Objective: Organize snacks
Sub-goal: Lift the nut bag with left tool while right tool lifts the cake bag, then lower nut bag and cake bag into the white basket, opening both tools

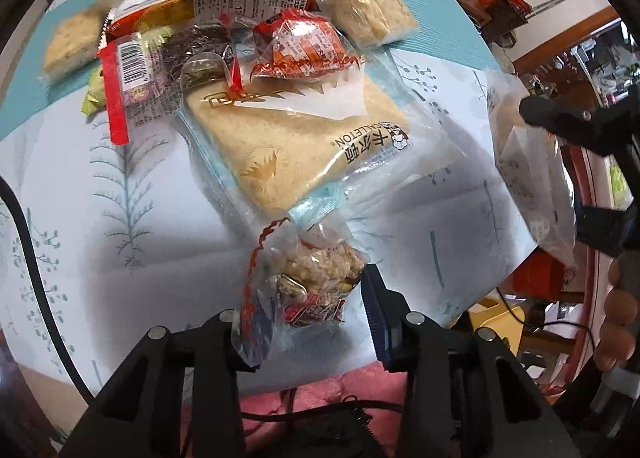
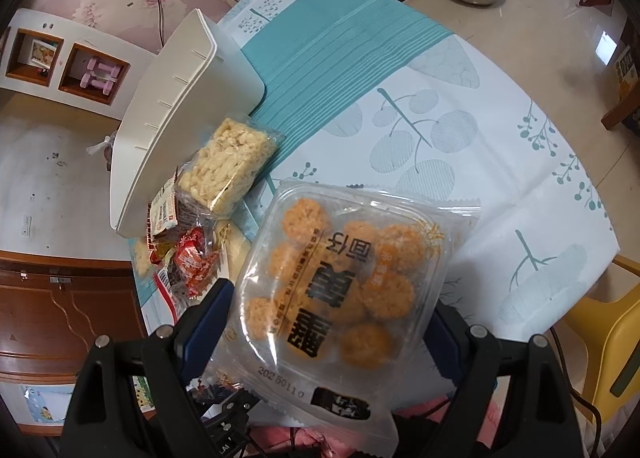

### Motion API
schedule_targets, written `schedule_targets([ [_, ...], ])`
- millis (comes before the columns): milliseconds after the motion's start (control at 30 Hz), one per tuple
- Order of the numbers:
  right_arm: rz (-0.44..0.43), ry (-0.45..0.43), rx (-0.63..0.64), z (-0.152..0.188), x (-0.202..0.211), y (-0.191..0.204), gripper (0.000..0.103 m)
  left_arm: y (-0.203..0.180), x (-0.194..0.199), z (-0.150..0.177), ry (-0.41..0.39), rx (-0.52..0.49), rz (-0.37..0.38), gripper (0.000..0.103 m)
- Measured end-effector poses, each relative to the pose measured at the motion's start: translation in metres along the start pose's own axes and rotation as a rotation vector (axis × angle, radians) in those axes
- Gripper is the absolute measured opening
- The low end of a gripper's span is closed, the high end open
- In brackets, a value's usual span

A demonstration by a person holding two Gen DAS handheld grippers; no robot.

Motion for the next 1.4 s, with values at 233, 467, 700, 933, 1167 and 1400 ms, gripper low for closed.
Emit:
schedule_targets([
  [233,0.005,-0.026,0.030,0.000,0.011,0.011,0.088,0.007,0.013,0.010,0.012,-0.008,0.017,0.039],
  [467,-0.007,-0.053,0.068,0.003,0.018,0.025,0.088,0.010,0.032,-0.002,0.010,-0.043,0.040,0.038],
  [700,-0.012,-0.070,0.104,0.002,0.023,0.039,0.088,0.010,0.074,-0.014,-0.058,-0.071,0.062,0.037],
  [933,-0.028,-0.114,0.144,-0.007,0.035,0.057,0.088,0.010,0.117,-0.034,-0.148,-0.103,0.071,0.037],
  [1167,-0.045,-0.179,0.207,-0.021,0.054,0.082,0.088,0.014,0.166,-0.063,-0.311,-0.107,0.050,0.036],
  [1400,-0.063,-0.250,0.269,-0.039,0.072,0.109,0.088,0.023,0.216,-0.102,-0.484,-0.095,0.005,0.036],
])
Point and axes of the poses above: each gripper's, at about its wrist camera, not at the fingertips, and x roughly against the way its jaws point, y to its left, z to its underside, the point moved 2 cm from there along -x, roughly the way its jaws point, and after that the axes turned 2 degrees about -y, right-handed, at the moved point
